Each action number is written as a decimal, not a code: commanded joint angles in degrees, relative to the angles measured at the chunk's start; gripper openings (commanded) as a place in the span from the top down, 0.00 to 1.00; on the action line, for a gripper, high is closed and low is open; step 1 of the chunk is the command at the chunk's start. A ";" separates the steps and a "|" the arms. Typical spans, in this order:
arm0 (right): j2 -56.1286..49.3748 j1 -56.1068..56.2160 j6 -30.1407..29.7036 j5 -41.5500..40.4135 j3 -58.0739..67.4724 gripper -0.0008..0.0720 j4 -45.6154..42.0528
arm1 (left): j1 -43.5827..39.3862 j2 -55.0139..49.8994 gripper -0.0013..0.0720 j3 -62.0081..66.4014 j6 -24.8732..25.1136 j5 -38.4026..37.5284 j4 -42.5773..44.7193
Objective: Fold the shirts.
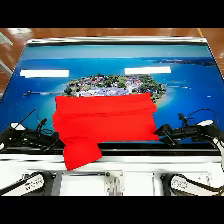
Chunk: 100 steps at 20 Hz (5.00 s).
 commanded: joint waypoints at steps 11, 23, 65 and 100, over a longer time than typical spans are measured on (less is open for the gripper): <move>-1.22 13.62 -1.33 -11.76 15.19 0.91 2.69 | -0.11 1.68 0.93 17.75 6.10 -1.53 -1.20; -21.86 24.26 13.44 -20.31 48.59 0.91 -15.89 | -0.26 -19.61 0.93 46.10 3.85 3.89 -12.83; -2.78 20.52 16.57 10.36 52.24 0.91 -3.98 | -45.70 -32.72 0.92 56.76 -12.37 22.45 -12.35; -19.80 42.25 22.80 5.33 52.19 0.10 -5.81 | 0.70 0.81 0.93 57.48 -1.29 -6.93 -14.19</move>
